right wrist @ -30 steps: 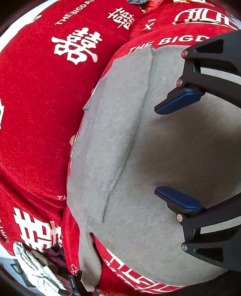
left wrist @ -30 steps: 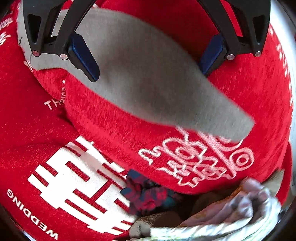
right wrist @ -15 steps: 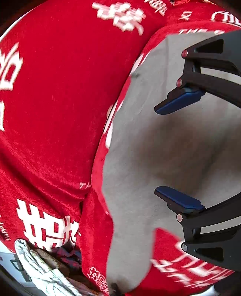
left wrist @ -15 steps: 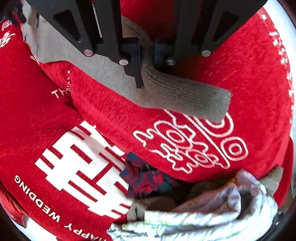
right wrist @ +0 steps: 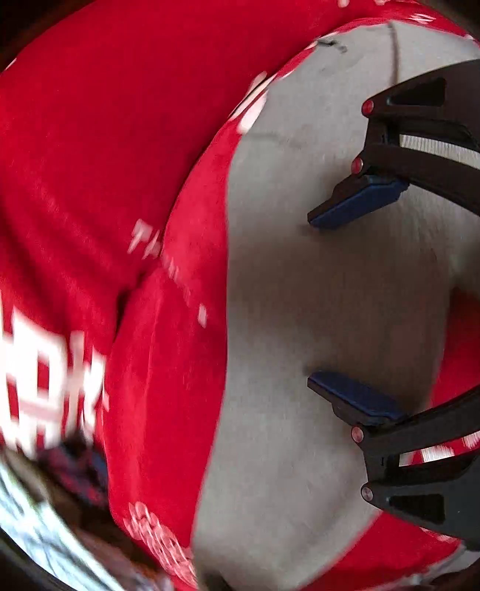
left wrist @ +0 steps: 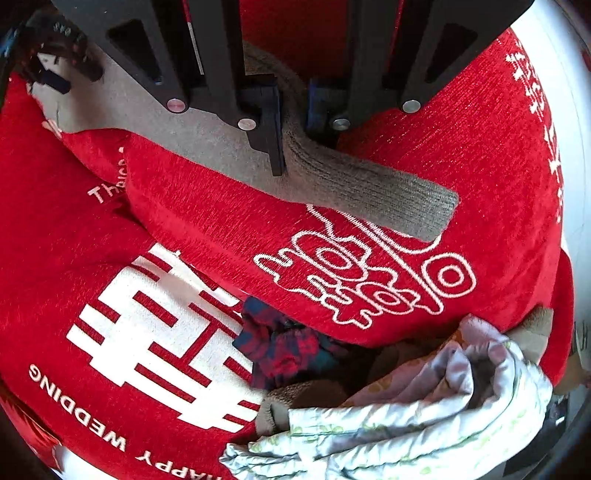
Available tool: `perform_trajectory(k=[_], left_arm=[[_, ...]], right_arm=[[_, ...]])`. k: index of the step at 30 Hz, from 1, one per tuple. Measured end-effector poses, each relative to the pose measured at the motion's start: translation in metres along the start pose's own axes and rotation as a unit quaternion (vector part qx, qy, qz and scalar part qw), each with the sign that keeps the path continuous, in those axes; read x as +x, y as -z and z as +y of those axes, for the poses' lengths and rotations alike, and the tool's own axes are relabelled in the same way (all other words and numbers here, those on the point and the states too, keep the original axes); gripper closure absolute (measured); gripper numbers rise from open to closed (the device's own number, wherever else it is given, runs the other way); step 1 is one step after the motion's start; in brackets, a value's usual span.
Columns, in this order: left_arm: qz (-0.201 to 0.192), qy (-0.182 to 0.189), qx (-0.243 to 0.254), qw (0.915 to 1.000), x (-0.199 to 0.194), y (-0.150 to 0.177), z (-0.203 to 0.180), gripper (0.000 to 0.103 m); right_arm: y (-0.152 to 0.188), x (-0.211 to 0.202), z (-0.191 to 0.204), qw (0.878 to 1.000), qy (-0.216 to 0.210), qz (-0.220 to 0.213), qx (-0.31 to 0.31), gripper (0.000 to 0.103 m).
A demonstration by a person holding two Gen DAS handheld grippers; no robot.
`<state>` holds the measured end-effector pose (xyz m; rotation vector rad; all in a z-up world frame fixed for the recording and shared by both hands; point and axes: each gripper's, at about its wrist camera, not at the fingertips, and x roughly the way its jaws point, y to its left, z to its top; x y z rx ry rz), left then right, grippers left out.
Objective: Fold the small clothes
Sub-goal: 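Carry the held sleeve with the left gripper across the sweater body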
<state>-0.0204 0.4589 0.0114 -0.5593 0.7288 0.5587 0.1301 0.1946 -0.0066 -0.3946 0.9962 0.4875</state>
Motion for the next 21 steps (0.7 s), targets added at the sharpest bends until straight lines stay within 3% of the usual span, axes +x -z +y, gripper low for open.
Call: perform_trajectory(k=[4, 9, 21], left_arm=[[0.000, -0.003, 0.006, 1.0000, -0.003, 0.000, -0.005, 0.092], [0.007, -0.012, 0.032, 0.9994, -0.006, 0.006, -0.033, 0.092], [0.023, -0.011, 0.108, 0.9938, -0.016, 0.036, -0.129, 0.092]], right_arm=[[0.014, -0.027, -0.014, 0.999, 0.009, -0.027, 0.020, 0.020], [0.047, -0.059, -0.066, 0.995, 0.018, -0.044, 0.087, 0.020], [0.114, -0.076, -0.156, 0.982, 0.080, -0.029, 0.170, 0.020]])
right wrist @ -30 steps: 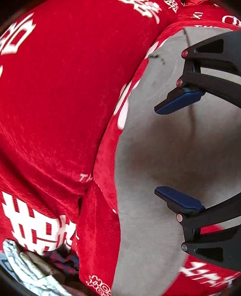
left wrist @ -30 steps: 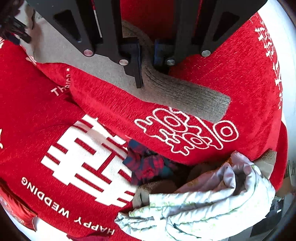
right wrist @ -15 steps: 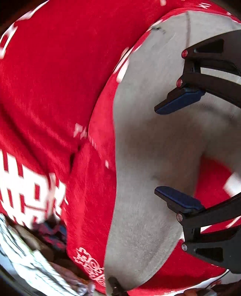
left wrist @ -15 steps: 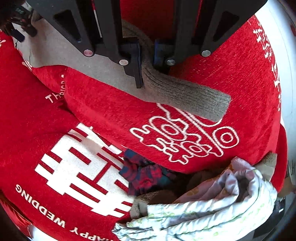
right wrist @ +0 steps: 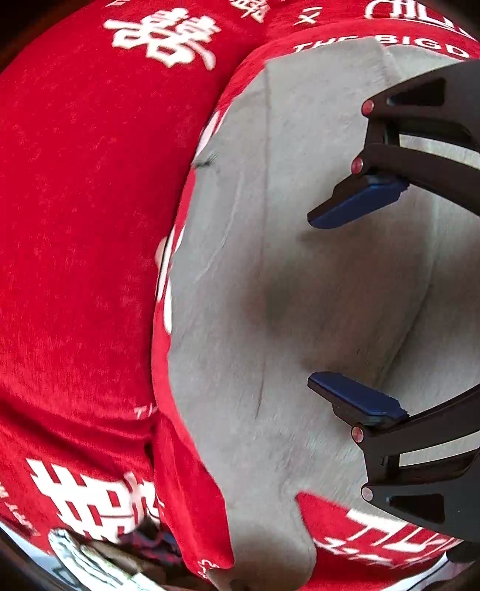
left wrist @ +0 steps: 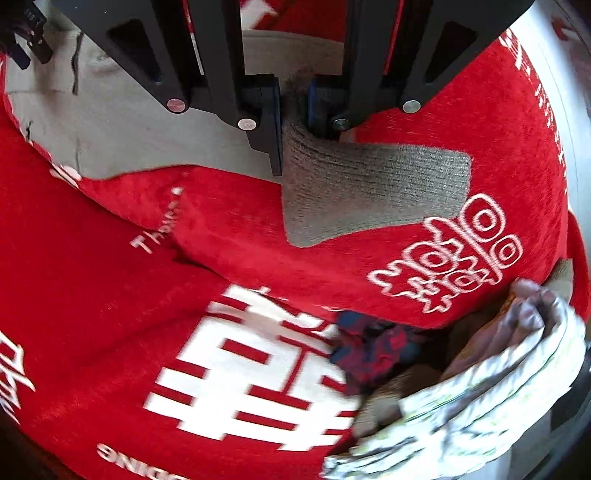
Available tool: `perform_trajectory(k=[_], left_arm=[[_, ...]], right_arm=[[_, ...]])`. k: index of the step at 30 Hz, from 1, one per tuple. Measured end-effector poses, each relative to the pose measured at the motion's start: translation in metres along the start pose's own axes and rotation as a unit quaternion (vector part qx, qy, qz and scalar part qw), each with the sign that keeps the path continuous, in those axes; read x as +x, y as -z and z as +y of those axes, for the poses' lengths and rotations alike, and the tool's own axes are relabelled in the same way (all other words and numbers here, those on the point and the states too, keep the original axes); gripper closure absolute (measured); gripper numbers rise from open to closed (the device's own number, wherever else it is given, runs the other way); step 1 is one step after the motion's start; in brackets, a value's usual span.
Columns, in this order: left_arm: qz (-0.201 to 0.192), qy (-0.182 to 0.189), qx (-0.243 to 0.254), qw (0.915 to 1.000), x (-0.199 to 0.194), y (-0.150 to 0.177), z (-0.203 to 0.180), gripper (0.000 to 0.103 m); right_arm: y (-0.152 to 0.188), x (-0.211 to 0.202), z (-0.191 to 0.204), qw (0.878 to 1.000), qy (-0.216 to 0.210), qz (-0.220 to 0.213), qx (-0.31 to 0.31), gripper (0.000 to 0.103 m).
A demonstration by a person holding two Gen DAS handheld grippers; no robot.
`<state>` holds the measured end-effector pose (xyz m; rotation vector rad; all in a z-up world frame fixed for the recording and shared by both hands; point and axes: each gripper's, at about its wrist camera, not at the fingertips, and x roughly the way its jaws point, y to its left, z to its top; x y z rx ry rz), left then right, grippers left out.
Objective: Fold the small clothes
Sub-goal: 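Carry the held sleeve with the left gripper across the sweater body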
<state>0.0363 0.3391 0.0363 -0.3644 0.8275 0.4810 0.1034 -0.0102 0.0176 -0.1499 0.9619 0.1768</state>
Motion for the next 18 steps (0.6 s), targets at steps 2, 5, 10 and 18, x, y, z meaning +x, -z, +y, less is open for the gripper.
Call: perform_trajectory(k=[2, 5, 10, 18], left_arm=[[0.003, 0.005, 0.012, 0.9999, -0.002, 0.002, -0.015, 0.092], [0.005, 0.011, 0.031, 0.9994, -0.004, 0.006, -0.038, 0.092], [0.011, 0.019, 0.059, 0.9980, -0.008, 0.016, -0.074, 0.092], [0.034, 0.024, 0.099, 0.9943, -0.007, 0.035, -0.136, 0.092]], right_arm=[[0.005, -0.002, -0.010, 1.000, 0.005, -0.004, 0.002, 0.020], [0.014, -0.008, -0.022, 1.000, 0.010, -0.011, 0.009, 0.020], [0.034, -0.021, -0.040, 0.999, 0.013, -0.031, 0.018, 0.020], [0.059, -0.029, -0.070, 0.999, 0.018, -0.036, -0.001, 0.020]])
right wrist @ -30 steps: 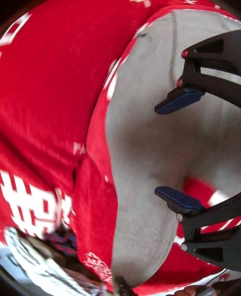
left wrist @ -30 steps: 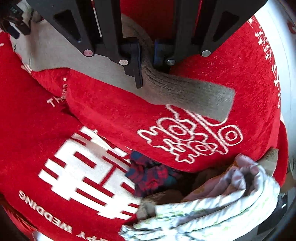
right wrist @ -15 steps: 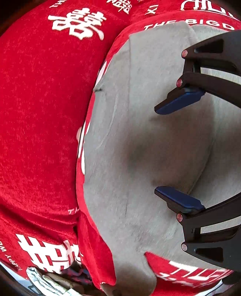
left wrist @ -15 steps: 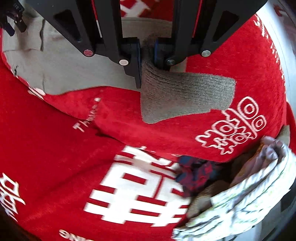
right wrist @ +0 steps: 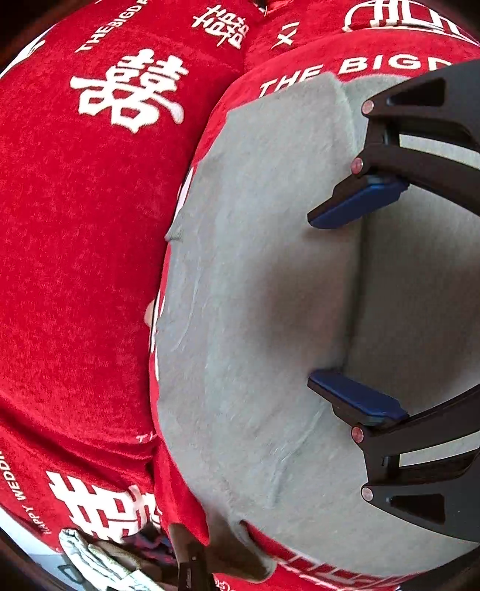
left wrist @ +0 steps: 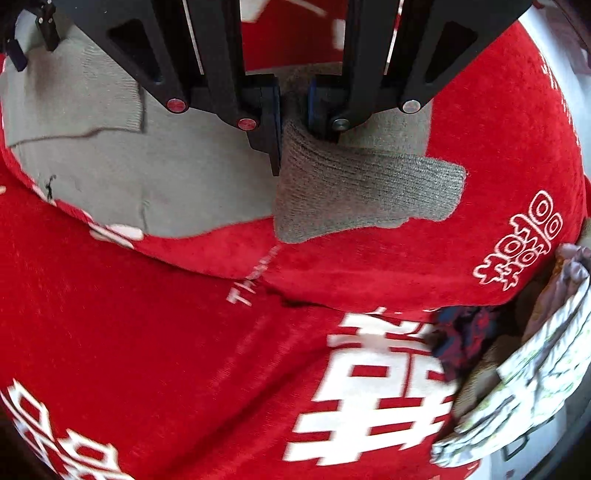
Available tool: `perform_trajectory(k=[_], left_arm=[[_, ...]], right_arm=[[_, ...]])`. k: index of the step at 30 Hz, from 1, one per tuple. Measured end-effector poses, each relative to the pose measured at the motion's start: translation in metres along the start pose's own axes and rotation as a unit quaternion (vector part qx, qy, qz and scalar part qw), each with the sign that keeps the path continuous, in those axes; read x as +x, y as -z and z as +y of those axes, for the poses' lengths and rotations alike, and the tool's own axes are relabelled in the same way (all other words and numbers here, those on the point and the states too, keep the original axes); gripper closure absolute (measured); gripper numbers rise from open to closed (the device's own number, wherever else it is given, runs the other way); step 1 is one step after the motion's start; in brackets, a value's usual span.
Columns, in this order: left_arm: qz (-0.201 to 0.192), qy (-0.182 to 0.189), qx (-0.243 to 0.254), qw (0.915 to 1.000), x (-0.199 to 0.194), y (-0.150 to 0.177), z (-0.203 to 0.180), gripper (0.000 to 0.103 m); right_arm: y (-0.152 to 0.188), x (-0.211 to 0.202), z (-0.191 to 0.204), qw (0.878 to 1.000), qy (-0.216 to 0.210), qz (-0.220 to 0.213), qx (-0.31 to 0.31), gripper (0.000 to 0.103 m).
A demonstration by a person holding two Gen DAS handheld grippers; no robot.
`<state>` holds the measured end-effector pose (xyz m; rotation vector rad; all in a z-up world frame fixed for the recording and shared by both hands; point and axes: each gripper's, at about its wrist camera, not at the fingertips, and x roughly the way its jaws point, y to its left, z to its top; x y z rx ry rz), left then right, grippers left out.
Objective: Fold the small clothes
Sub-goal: 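Carry the held sleeve with the left gripper across the sweater body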
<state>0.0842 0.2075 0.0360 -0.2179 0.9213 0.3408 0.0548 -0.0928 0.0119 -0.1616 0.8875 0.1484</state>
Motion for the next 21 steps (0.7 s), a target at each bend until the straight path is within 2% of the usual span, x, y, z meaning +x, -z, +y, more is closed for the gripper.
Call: perform_trajectory(k=[5, 10, 21], left_arm=[[0.006, 0.002, 0.042, 0.9991, -0.005, 0.008, -0.051, 0.092], [0.012, 0.003, 0.073, 0.9973, -0.009, 0.014, -0.096, 0.092], [0.029, -0.002, 0.115, 0.9930, -0.014, 0.018, -0.167, 0.092]], right_arm=[[0.007, 0.002, -0.021, 1.000, -0.015, 0.004, 0.014, 0.020], [0.012, 0.004, -0.022, 0.999, -0.033, -0.005, 0.009, 0.017], [0.015, -0.003, -0.042, 0.996, -0.080, -0.017, 0.044, 0.017]])
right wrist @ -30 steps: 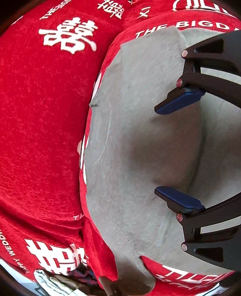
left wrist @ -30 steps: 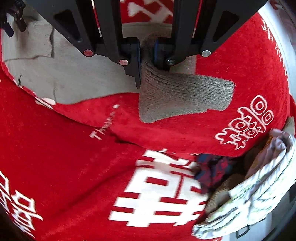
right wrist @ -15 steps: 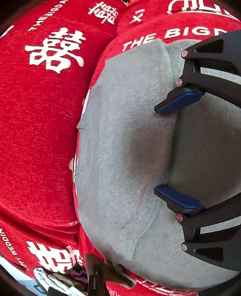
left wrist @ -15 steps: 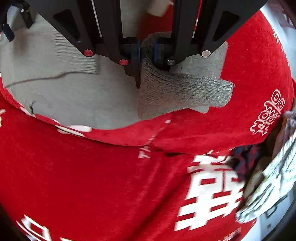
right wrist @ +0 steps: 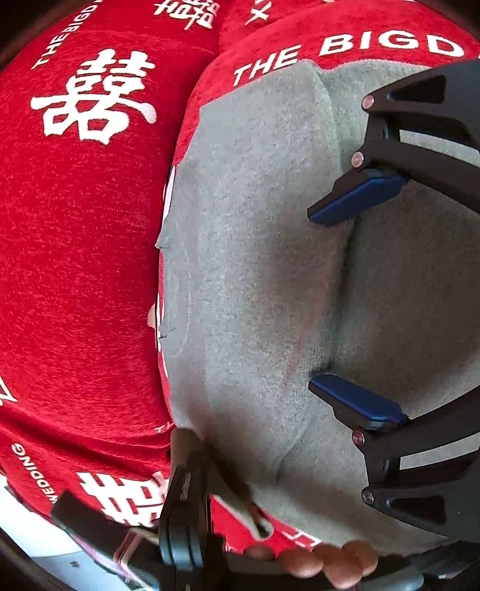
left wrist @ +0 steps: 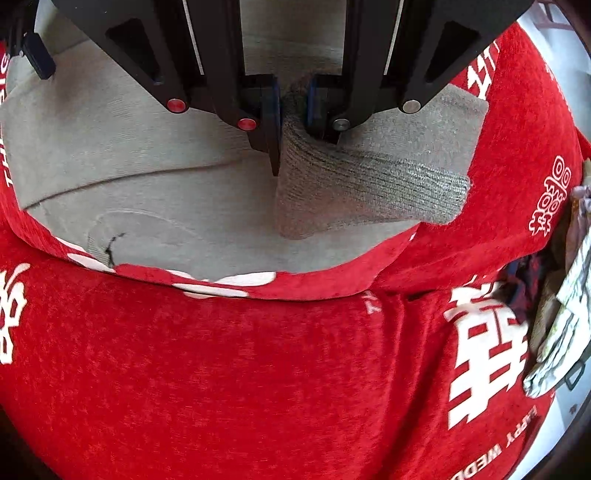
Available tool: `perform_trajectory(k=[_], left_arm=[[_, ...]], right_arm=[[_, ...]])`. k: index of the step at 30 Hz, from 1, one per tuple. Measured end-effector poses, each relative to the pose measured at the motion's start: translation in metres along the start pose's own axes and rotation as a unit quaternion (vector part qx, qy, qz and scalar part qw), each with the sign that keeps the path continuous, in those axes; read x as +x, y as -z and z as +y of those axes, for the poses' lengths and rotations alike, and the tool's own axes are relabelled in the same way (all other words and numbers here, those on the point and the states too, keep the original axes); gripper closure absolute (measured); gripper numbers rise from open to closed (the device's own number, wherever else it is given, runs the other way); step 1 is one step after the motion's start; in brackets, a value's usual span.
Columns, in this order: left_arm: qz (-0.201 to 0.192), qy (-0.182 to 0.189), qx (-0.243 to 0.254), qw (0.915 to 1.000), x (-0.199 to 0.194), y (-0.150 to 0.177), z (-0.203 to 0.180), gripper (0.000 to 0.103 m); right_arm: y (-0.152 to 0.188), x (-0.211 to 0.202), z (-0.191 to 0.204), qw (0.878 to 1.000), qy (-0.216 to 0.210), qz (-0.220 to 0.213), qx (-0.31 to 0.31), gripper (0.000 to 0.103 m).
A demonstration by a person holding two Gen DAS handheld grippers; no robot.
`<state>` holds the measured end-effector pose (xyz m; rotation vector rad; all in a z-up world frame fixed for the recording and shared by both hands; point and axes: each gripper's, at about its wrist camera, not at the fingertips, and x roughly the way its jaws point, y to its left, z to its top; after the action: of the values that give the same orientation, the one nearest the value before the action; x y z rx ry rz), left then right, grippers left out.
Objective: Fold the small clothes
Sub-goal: 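Carry the held sleeve with the left gripper across the sweater body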
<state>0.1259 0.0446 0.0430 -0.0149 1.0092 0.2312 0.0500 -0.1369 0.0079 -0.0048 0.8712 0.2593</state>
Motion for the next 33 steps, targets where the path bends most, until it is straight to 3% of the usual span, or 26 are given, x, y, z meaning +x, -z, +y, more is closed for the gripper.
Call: perform_trajectory(k=[9, 15, 22, 33], left_arm=[[-0.002, 0.014, 0.044, 0.9989, -0.009, -0.002, -0.065, 0.092], [-0.002, 0.022, 0.069, 0.9973, -0.018, 0.004, -0.104, 0.092], [-0.011, 0.034, 0.106, 0.9937, -0.036, 0.011, -0.148, 0.092], [0.006, 0.091, 0.181, 0.9793, -0.049, 0.010, -0.207, 0.092]], right_arm=[[0.010, -0.015, -0.033, 0.998, 0.054, 0.001, -0.013, 0.017], [0.021, -0.020, -0.058, 0.999, 0.044, 0.009, 0.014, 0.017], [0.024, -0.019, -0.059, 0.999, 0.034, 0.005, 0.011, 0.017], [0.028, -0.023, -0.069, 0.999, 0.006, -0.012, 0.031, 0.017]])
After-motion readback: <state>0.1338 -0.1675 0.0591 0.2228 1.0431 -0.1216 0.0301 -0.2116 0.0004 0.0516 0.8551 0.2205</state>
